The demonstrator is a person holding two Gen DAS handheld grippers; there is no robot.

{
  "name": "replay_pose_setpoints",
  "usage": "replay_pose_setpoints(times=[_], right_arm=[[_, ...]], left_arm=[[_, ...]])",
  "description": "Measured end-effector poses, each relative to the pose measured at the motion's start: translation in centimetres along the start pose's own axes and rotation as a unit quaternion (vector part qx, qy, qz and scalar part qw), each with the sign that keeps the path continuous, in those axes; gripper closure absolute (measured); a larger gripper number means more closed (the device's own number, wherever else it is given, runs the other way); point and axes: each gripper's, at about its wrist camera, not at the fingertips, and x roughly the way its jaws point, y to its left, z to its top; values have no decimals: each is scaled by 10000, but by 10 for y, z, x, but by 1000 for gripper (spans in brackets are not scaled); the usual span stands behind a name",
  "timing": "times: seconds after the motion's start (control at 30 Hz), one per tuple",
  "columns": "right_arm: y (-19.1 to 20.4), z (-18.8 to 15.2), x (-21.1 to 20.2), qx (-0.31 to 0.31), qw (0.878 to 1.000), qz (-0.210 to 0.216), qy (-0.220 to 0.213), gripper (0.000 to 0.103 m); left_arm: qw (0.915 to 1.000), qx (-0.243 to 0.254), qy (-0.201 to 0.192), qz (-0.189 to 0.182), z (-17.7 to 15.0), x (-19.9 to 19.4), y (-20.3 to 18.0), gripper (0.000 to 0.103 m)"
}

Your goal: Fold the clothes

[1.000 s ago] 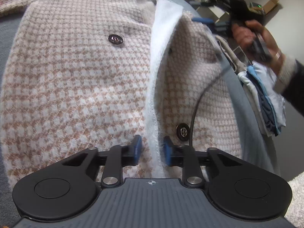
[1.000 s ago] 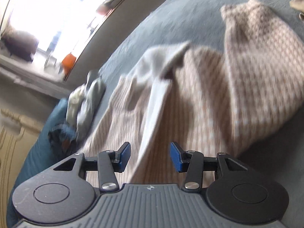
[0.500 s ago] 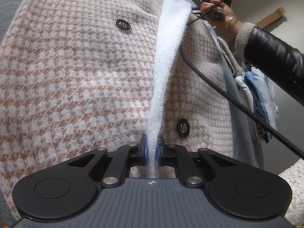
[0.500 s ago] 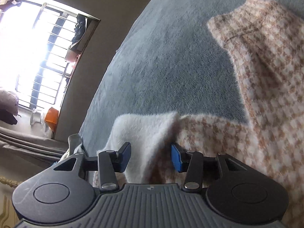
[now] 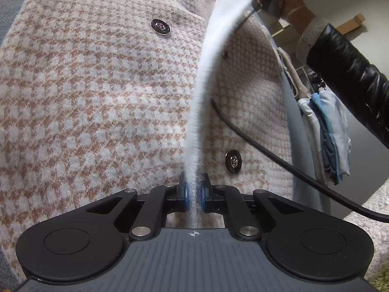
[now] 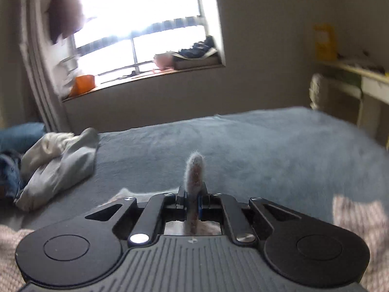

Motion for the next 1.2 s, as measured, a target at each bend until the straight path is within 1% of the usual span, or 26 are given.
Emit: replay_pose_setpoints(times=[0.1, 0.17, 0.23, 0.33, 0.47, 0.5, 0.57, 0.6, 0.63, 0.67, 0.73, 0.83, 0.87, 0.97, 1.03, 1.07, 1.13, 1.2], right_arm=[[52, 12, 7, -748, 9965, 355, -57, 96], [76, 14, 17, -1096, 9928, 481, -19, 96], [91, 16, 35, -1145, 9914, 607, 187, 96], [99, 15, 59, -915, 9917, 759, 480, 95], [105, -3, 86, -836, 9899, 817, 799, 94], [104, -9, 94, -742, 9893, 823, 954, 92], [102, -18, 110, -483, 9864, 871, 1310, 65], [101, -21, 117, -340, 9840, 901, 1496, 46], [100, -25, 125, -197, 9812, 931, 1682, 44], [98, -25, 127, -53, 9796, 962, 1763, 43], [91, -15, 117, 322, 9791, 1119, 1665, 38], [71, 7, 86, 709, 9808, 1319, 1249, 36], [61, 14, 72, 866, 9792, 1429, 1149, 36], [23, 31, 26, 1412, 9660, 1931, 980, 35], [-5, 35, -10, 1725, 9566, 2179, 878, 35], [-19, 35, -29, 1838, 9539, 2233, 799, 35], [-48, 35, -67, 2061, 9480, 2340, 641, 35], [-74, 30, -103, 2275, 9441, 2320, 554, 35]], left_arm=[[9999, 88, 18, -112, -5, -4, -3, 96], [9996, 168, -12, -209, -12, -9, -4, 96], [9992, 172, -48, -354, -17, -13, -5, 97], [9989, 42, -72, -470, -28, -19, -1, 98], [9989, -4, -8, -459, -34, -19, -2, 98], [9990, -8, 8, -456, -35, -19, -2, 98], [9990, -25, 27, -449, -35, -17, -4, 98], [9990, -36, 30, -445, -34, -16, -5, 98], [9990, -48, 33, -441, -33, -14, -6, 98], [9990, -59, 36, -437, -32, -13, -7, 98], [9989, -46, 53, -470, -32, -14, -5, 98], [9986, -30, 86, -520, -32, -14, -3, 97], [9985, -34, 92, -539, -32, -14, -1, 97], [9983, -11, 132, -568, -33, -17, 4, 96], [9983, 20, 138, -562, -35, -20, 6, 91], [9984, 63, 133, -551, -36, -23, 6, 89], [9983, 164, 116, -540, -38, -27, 5, 80], [9983, 273, 20, -523, -40, -33, 3, 76]])
